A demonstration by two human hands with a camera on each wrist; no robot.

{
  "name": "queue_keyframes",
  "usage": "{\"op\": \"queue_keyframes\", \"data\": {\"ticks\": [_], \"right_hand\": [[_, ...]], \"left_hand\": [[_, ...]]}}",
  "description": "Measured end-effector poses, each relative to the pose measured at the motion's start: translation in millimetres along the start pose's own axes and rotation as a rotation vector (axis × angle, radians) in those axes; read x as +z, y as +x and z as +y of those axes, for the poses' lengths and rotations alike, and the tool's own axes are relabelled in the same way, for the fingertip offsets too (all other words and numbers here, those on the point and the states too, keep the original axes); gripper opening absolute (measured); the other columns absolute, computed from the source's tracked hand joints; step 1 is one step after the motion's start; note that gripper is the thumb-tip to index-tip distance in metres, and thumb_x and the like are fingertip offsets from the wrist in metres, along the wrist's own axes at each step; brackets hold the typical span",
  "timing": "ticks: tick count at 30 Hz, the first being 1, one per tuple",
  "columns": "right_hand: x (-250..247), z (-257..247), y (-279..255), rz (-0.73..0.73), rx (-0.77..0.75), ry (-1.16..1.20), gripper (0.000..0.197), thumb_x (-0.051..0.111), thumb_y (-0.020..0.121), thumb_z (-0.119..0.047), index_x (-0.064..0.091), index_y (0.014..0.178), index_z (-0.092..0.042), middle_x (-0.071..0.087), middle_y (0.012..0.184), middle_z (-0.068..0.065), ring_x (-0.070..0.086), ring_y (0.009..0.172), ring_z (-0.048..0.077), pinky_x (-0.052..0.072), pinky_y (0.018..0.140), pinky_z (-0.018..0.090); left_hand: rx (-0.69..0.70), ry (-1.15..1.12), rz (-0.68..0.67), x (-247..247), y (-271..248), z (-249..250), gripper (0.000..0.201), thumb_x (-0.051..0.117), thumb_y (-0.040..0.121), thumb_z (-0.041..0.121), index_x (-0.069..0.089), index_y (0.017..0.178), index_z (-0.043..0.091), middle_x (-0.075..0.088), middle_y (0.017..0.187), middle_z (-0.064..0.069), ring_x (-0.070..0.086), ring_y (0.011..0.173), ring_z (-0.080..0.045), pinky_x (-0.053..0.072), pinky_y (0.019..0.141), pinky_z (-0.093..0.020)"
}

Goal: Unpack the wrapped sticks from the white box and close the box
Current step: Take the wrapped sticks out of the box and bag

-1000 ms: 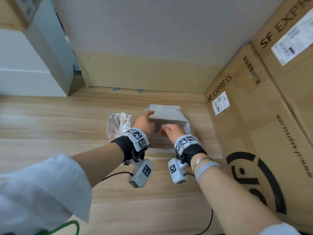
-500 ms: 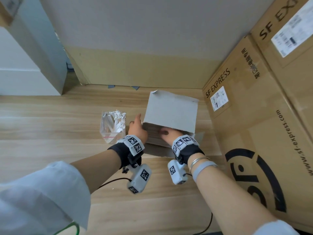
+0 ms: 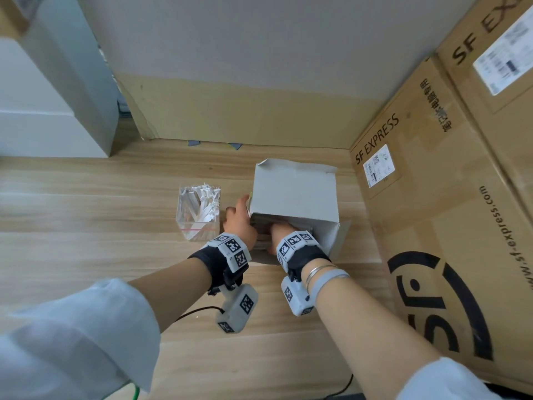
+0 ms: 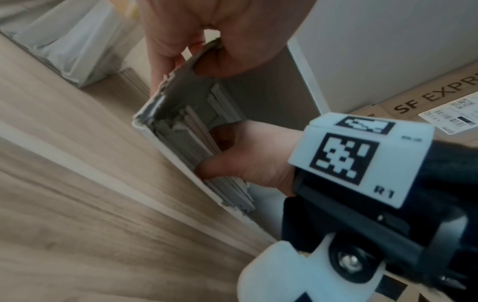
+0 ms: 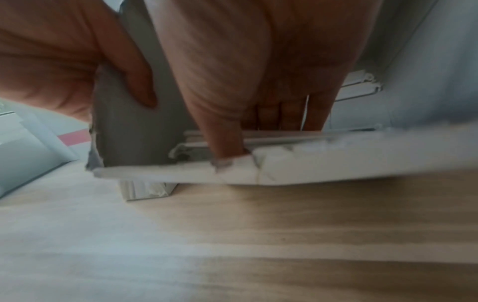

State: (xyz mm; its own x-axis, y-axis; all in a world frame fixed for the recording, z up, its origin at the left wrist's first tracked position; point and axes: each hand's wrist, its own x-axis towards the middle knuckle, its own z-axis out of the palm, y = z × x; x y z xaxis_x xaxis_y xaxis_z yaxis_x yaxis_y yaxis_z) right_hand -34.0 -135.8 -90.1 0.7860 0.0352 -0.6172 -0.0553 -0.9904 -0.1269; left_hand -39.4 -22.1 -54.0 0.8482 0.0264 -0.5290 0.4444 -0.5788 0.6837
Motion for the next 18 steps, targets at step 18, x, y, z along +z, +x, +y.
{"op": "queue_keyframes", "data": {"ticks": [18], "right_hand": [[-29.5, -4.7, -13.6, -0.084, 0.020, -0.018, 0.033, 0.053, 0.091, -0.005, 0.056, 0.123, -0.005, 0.060, 0.127, 0.013, 0.058, 0.117, 0.030, 0.046, 0.095, 0.034]], "left_hand": [[-0.010, 0.081, -0.024, -2.2, 6.2, 6.6, 0.077, 0.045, 0.086, -0.005, 0.012, 0.150, 0.024, 0.031, 0.141, -0.018, 0.050, 0.118, -0.041, 0.042, 0.103, -0.044]]}}
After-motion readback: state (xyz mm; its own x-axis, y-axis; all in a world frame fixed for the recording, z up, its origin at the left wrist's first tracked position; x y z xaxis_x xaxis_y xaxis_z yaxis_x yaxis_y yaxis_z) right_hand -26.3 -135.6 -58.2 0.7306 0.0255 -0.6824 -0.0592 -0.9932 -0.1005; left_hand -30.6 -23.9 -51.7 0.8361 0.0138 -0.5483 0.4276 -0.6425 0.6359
